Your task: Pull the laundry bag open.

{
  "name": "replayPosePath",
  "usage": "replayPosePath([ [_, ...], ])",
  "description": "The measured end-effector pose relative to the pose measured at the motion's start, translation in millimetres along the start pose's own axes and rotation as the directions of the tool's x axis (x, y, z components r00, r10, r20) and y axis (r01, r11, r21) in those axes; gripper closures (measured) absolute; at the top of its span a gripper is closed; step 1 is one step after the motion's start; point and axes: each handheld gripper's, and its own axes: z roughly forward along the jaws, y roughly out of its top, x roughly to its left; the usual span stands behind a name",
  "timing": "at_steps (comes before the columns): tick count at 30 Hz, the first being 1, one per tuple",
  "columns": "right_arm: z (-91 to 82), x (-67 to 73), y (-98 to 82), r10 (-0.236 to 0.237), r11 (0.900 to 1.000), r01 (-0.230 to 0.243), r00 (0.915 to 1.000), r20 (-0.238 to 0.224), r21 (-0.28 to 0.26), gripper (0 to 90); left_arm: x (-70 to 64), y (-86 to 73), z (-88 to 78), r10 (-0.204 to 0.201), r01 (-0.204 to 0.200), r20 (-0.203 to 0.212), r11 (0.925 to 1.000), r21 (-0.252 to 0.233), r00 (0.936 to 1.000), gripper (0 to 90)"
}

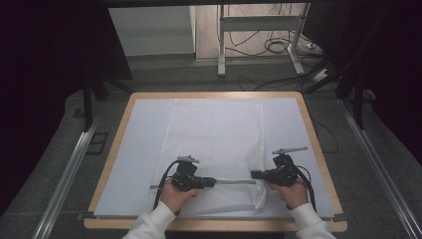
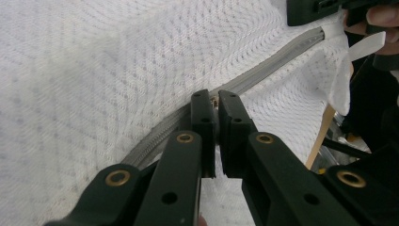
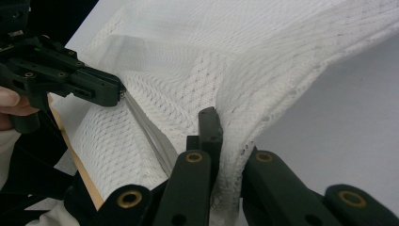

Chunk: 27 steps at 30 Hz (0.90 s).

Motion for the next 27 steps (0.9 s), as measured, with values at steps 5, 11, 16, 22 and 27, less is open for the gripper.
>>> replayPosePath([
  [5,-0.9,-0.3,-0.2,-0.003,1.0,0.003,0.9999,0.01,-0.004,88.8,4.4,-2.3,-5.8,-0.019,0.018,-0.008,0.9997,-0.013,0.9998,86.8],
  [11,-0.1,-0.1,-0.7,-0.004,1.0,0.004,0.9999,0.011,-0.003,88.7,7.4,-6.0,-9.9,-0.018,0.018,-0.008,0.9998,-0.005,0.9998,86.7],
  [16,-0.3,-0.2,-0.9,-0.001,1.0,0.001,1.0,0.002,-0.003,88.8,11.1,-8.5,-16.2,-0.032,0.032,-0.002,0.9994,-0.016,0.9995,86.7],
  [22,0.8,0.5,-1.3,-0.003,1.0,0.003,1.0,0.004,-0.003,88.8,15.8,-11.9,-22.8,-0.043,0.043,-0.005,0.9988,-0.023,0.9991,86.6],
  [27,2.0,1.1,-1.3,-0.002,1.0,0.002,1.0,0.0,-0.003,88.8,17.7,-13.0,-25.9,-0.04,0.04,-0.013,0.999,-0.017,0.9991,86.6],
])
